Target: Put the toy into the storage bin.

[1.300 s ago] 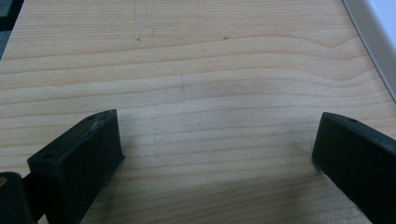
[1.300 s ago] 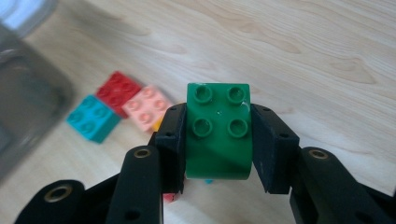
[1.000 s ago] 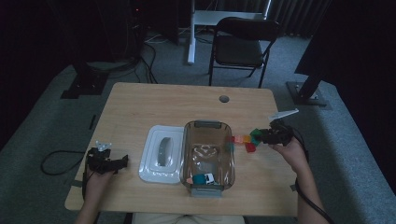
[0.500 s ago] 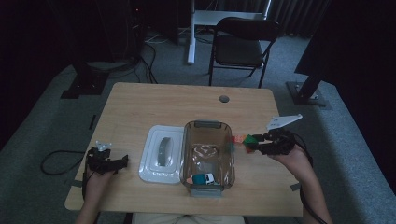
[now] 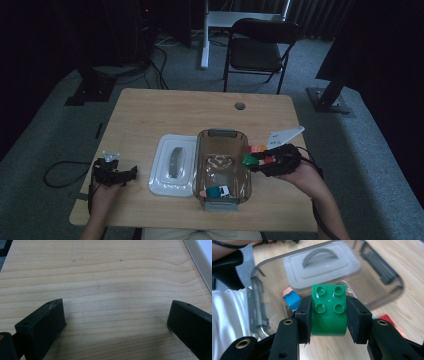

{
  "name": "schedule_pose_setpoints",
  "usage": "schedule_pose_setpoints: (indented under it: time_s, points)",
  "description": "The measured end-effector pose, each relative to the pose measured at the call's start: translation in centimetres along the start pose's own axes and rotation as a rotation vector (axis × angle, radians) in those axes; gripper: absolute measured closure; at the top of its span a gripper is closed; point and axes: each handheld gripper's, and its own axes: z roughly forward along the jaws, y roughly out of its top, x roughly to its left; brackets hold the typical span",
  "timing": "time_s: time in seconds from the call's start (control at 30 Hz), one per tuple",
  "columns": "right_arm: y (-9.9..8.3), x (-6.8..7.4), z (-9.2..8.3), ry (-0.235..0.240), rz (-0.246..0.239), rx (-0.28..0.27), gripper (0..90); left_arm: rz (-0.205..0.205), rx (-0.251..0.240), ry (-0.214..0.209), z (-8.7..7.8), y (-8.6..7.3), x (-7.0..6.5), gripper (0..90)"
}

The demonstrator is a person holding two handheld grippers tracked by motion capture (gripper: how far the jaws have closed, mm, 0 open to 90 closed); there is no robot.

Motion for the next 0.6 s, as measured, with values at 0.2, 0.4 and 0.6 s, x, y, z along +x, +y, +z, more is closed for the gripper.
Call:
schedule_pose_setpoints:
  time_s: [0.2,0.4,0.6]
  points:
    - [1.2,1.2,2.1,0.063,-0.055,0.048,58.7,0.0,0.0,0.0,0.0,0.0,0.0,2.0]
    - [1.9,2.0,3.9,0.114,-0.092,0.088,58.6,0.0,0.0,0.0,0.0,0.0,0.0,2.0]
    - [2.4,2.5,6.4,0.156,-0.108,0.149,58.6,0.0,0.0,0.0,0.0,0.0,0.0,2.0]
